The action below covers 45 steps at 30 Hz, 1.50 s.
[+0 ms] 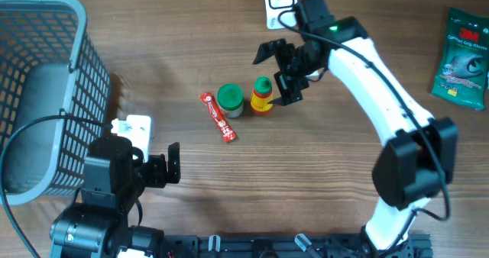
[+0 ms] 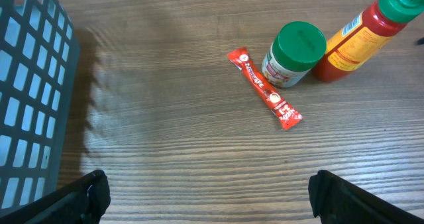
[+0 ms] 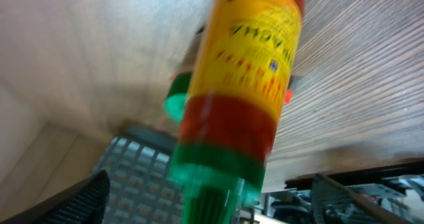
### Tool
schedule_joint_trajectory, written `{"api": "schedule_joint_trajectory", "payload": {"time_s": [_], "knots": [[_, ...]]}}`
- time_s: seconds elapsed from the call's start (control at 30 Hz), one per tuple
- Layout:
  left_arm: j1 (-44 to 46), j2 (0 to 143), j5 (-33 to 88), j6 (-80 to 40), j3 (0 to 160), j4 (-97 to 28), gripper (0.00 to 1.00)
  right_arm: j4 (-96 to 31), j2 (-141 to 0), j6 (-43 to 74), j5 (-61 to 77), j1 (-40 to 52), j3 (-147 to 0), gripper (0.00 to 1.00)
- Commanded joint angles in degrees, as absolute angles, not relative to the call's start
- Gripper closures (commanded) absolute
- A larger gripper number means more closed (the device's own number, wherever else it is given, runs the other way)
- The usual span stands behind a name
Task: Scan the item barcode
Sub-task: 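Reach the right gripper to the sriracha bottle and grasp it, then lift the sriracha bottle and carry it toward the scanner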
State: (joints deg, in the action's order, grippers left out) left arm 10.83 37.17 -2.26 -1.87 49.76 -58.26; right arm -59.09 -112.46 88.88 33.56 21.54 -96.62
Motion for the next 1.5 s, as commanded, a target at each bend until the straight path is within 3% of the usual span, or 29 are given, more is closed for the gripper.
{"api": "schedule_joint_trajectory", "payload": {"time_s": [0.0, 0.17, 0.5, 0.6, 0.83, 1.03, 1.17, 1.27, 1.47], "knots": [[11.1, 36.9, -2.0, -2.4, 49.4, -58.1, 0.0, -59.2, -115.1, 90.0, 31.7, 22.9, -96.6, 0.14], [11.1, 36.9, -2.0, -2.4, 49.4, -58.1, 0.0, -60.0, -115.2, 90.0, 29.6, 23.6, -96.6, 0.19], [11.1, 36.9, -2.0, -2.4, 49.4, -58.1, 0.0, -62.6, -115.2, 78.1, 25.5, 24.4, -96.6, 0.52], [11.1, 36.9, -2.0, -2.4, 49.4, -58.1, 0.0, -63.2, -115.1, 73.9, 25.5, 24.4, -96.6, 0.55], [11.1, 36.9, -2.0, -2.4, 49.4, -58.1, 0.0, -64.2, -114.9, 55.7, 23.9, 24.3, -96.9, 0.55], [11.1, 36.9, -2.0, -2.4, 49.4, -58.1, 0.0, -74.8, -114.0, 34.3, 18.7, 22.4, -100.6, 0.56], [11.1, 36.9, -2.0, -2.4, 49.4, -58.1, 0.0, -86.2, -114.0, 26.5, 7.1, 20.8, -105.5, 0.53], [11.1, 36.9, -2.0, -2.4, 49.4, -58.1, 0.0, -90.3, -114.0, 19.1, 5.8, 20.5, -106.6, 0.52], [11.1, 36.9, -2.0, -2.4, 49.4, -58.1, 0.0, -88.1, -114.0, 11.1, 6.3, 21.6, -106.4, 0.52]]}}
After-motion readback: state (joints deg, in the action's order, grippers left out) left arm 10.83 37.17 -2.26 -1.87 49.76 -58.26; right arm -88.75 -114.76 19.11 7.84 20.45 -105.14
